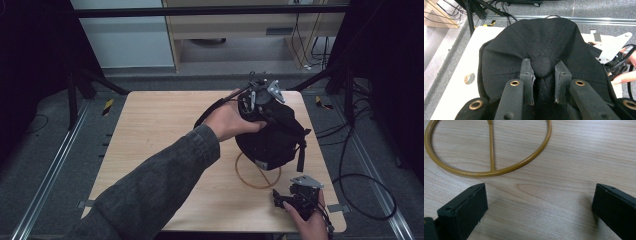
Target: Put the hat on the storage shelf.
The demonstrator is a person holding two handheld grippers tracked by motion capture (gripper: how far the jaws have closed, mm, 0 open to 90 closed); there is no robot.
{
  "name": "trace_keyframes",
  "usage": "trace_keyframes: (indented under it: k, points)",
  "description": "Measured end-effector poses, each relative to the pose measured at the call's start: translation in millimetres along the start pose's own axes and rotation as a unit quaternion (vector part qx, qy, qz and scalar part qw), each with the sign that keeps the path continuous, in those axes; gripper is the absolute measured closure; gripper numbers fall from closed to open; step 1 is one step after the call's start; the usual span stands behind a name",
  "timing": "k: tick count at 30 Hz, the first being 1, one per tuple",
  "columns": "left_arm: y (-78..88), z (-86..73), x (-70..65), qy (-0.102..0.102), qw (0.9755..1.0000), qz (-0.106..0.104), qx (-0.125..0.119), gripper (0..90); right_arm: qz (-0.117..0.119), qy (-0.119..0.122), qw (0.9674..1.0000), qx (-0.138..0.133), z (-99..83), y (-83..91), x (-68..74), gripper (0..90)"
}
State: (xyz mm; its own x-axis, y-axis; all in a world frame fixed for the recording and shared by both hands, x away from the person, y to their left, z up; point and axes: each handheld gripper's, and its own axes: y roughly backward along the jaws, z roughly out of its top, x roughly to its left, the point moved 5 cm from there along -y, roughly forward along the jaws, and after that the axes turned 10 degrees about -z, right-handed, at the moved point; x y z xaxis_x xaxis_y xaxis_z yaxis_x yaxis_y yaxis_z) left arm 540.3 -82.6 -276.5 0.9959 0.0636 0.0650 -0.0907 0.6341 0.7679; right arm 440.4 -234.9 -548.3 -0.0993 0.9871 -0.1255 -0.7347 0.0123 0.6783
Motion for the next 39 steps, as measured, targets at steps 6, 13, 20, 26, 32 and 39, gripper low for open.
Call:
trace_keyframes:
  k: [6,13,20,26,32,39]
  points:
    - [-1.9,-1.3,-0.6,-0.002,1.0000,0.001,0.000,73.1,0.000,0.000,1.0000,0.000,0.0,0.0,0.0,0.4]
    - [-3.9,-4.1,-1.0,-0.001,1.0000,0.003,0.000,71.8,0.002,-0.002,1.0000,0.000,0.2,0.1,0.5,0.3]
    - [-5.0,-7.5,-1.5,-0.005,1.0000,0.006,-0.003,69.3,0.002,-0.002,1.0000,0.000,0.2,0.1,0.6,0.3]
    - [-7.8,-10.8,-1.7,-0.007,0.9999,0.013,-0.002,64.6,0.002,-0.001,1.0000,0.000,0.1,0.1,0.4,0.3]
    - [-9.0,-13.7,-2.8,-0.006,0.9998,0.018,-0.003,59.3,0.001,-0.001,1.0000,0.000,0.1,0.0,0.2,0.4]
    - [-4.2,-15.3,-8.7,-0.019,0.9985,0.052,-0.003,41.5,0.001,-0.001,1.0000,0.000,0.1,0.1,0.2,0.4]
